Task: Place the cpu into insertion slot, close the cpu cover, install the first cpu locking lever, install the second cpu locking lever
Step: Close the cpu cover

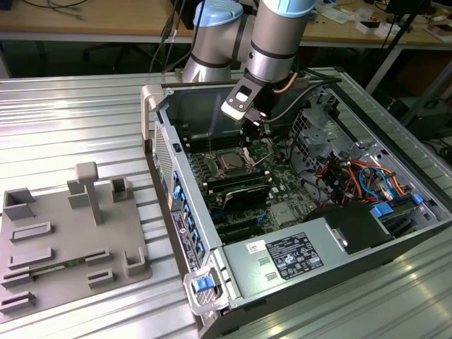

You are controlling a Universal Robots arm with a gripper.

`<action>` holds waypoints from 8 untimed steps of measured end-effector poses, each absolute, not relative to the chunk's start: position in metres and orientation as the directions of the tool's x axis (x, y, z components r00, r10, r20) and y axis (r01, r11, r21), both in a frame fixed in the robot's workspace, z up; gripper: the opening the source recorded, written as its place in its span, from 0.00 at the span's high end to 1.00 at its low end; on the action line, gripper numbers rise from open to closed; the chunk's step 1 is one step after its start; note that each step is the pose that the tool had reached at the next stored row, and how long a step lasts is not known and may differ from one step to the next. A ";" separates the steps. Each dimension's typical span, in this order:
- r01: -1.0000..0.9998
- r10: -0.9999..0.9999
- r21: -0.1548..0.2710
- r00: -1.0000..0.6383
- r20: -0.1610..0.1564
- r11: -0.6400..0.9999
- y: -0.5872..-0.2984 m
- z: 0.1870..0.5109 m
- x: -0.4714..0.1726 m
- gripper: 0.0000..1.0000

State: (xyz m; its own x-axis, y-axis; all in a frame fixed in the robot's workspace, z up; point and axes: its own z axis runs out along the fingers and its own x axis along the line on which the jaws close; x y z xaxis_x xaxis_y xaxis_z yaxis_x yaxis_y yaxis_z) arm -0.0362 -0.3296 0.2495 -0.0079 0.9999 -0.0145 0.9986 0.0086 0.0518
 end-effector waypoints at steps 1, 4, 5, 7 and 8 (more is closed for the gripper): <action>0.999 1.000 0.052 -0.008 -0.015 0.009 -0.330 0.249 -0.032 0.89; 0.999 1.000 0.052 -0.008 -0.014 0.009 -0.330 0.249 -0.023 0.89; 0.999 1.000 0.052 -0.008 -0.015 0.009 -0.330 0.250 -0.022 0.89; 0.999 1.000 0.052 -0.008 -0.014 0.009 -0.330 0.256 -0.021 0.89; 0.999 1.000 0.052 -0.008 -0.015 0.009 -0.330 0.258 -0.021 0.89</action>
